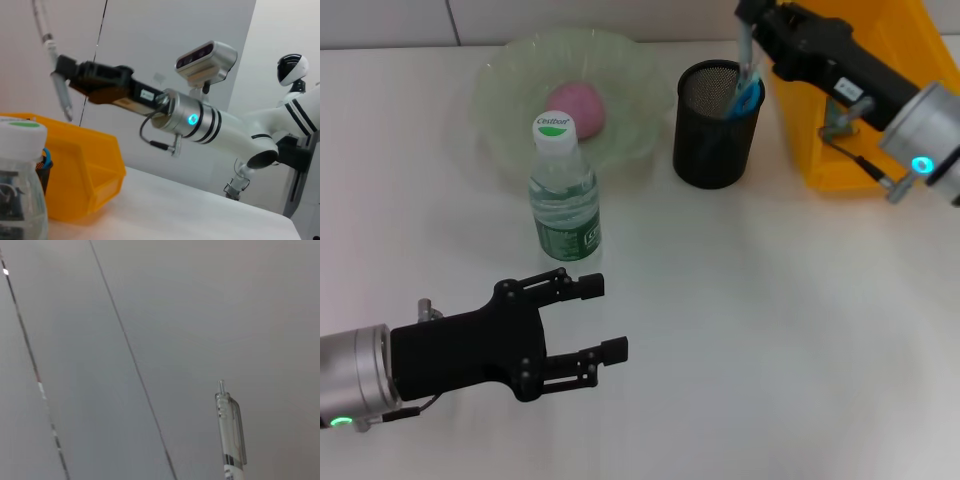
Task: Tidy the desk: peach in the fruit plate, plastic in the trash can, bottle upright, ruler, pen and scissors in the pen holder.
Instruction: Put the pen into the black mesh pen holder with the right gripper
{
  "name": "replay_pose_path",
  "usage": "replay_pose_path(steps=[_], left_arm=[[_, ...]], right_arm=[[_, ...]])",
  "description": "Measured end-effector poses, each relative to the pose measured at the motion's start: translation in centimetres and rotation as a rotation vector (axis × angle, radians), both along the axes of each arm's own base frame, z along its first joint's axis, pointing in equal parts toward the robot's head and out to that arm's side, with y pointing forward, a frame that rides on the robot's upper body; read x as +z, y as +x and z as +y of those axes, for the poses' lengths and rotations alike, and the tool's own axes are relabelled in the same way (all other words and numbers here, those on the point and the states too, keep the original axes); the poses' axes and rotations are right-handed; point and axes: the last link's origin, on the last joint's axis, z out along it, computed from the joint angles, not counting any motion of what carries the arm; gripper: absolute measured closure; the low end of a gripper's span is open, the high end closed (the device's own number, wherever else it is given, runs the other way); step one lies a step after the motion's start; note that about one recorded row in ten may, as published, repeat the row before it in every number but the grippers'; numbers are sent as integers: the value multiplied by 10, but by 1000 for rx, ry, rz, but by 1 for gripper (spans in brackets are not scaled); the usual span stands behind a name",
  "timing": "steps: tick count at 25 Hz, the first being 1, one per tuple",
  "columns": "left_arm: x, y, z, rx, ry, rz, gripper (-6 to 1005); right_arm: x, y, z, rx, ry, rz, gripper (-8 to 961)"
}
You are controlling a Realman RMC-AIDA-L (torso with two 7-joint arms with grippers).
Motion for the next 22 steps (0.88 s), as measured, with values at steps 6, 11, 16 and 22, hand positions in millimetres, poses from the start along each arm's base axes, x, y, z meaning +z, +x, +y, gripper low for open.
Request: replay_pose_path(steps=[6,11,16,22], left_arm=[[0,-2,-2,-4,8,5,229],[-1,-3,-3,-5,11,5,229],[-2,-2,-4,-9,9,7,229],[-2,-1,-3,-13,9,8,229]], right_arm=[[-17,1,3,-35,80,-84,806],[-20,5,5,-63,84,-121,803],[-24,6,3,-56,65,-148,800],[-30,7,1,-58,39,-166,778]])
